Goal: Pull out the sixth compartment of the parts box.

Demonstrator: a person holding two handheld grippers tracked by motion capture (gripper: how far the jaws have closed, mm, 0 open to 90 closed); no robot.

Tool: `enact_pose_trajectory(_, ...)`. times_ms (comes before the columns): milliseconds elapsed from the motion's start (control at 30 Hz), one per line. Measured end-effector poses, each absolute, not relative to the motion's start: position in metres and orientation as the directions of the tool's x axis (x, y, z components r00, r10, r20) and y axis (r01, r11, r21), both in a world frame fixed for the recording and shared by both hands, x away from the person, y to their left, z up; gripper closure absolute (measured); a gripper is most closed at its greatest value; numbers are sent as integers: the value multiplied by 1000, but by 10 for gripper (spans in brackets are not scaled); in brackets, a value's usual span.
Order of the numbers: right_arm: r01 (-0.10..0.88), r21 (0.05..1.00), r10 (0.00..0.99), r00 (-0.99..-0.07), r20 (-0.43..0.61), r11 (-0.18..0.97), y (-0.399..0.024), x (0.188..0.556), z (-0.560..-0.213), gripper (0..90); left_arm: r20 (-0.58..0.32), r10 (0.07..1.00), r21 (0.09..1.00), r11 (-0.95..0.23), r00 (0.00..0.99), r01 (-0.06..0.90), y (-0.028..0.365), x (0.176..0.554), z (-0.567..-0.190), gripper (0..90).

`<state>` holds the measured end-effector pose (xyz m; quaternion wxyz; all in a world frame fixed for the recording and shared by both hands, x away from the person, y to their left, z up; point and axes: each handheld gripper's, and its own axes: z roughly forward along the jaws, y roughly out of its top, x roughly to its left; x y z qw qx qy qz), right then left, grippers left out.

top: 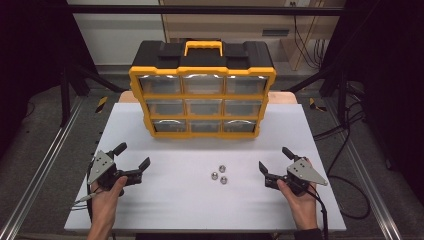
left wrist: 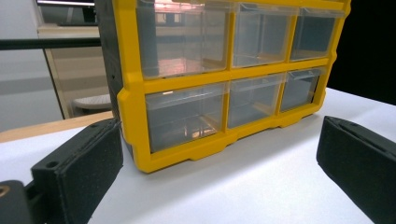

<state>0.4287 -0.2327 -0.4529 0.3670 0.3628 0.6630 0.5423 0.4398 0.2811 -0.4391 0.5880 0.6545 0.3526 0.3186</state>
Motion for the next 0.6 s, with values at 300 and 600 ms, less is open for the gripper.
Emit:
enact_pose_trajectory(300,121,979,890,-447,-93,163,-234,428,-456,61,4,822,991,-81,569,110,278,441,-441,5)
enact_pose_trajectory(600,231,903,871,-429,-239,362,-225,443,-444,103,45,802,982,-143,595,119,273,438,-442,7)
